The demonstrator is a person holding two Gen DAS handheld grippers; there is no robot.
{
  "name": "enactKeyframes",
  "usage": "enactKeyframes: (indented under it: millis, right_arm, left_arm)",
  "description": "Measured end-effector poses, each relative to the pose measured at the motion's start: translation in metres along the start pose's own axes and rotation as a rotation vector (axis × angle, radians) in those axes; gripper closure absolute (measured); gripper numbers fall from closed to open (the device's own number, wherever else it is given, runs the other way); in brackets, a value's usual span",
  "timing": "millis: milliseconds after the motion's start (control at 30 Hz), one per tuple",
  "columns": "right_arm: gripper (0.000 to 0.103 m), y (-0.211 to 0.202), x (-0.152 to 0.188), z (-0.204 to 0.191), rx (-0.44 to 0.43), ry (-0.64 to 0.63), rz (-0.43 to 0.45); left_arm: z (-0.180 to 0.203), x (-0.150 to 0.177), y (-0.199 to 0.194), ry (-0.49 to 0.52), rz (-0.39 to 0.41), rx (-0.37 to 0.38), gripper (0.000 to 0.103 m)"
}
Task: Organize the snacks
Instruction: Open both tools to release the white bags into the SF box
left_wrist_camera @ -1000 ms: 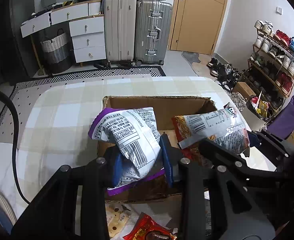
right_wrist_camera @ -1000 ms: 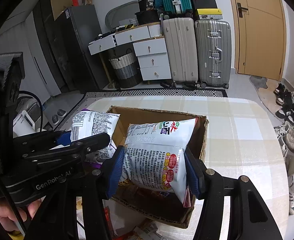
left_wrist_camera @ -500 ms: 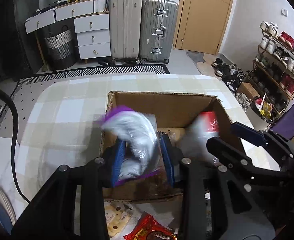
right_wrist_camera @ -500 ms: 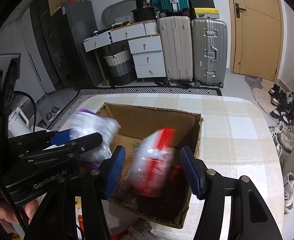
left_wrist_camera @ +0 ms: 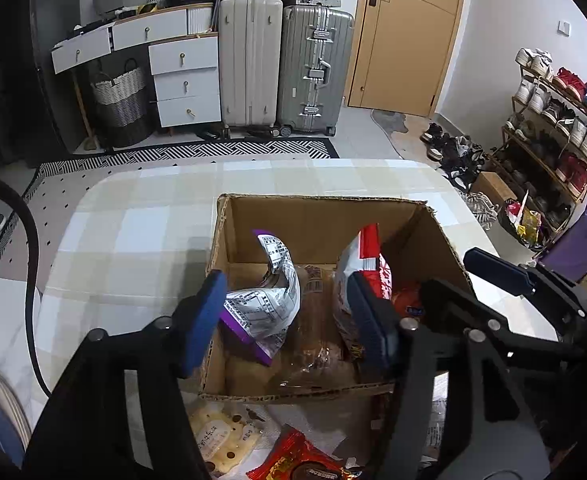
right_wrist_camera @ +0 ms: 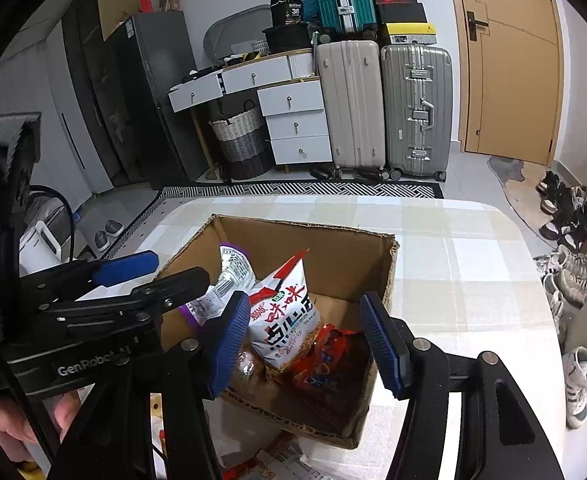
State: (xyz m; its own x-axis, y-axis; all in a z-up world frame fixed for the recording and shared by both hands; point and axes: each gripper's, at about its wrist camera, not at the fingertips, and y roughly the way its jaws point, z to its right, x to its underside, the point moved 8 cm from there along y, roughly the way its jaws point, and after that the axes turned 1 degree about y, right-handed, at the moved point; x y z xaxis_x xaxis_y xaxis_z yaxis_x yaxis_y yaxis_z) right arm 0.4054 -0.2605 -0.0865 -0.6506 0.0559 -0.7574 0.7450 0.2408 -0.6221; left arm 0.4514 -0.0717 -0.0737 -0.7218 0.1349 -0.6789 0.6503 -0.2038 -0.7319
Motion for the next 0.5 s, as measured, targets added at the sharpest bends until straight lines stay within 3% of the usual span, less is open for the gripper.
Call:
enactKeyframes:
  millis: [167,300,367,500]
  right_arm:
    - [0.044,-0.005,0.002,0.001,-0.020,0.009,-0.012]
    - [0.024,-0.019,0.001,0.003,-0.005,0.017,0.017]
    - [0.019,-0.029,0.000,0.003,-0.007,0.023,0.038]
    - [0.018,-0.053,0.000,0.000,-0.021,0.033,0.064]
  left_arm:
    - [-0.002,0.000,-0.010,-0.009,0.011,-0.028,0.024]
    - [-0.006,0.003,-0.023,-0.036,0.014,0.007,0.020]
    - [-0.006,0.005,-0.030,-0.052,-0.002,0.021,0.014]
    - [-0.003,0.007,-0.060,-0.046,0.053,-0.004,0.001]
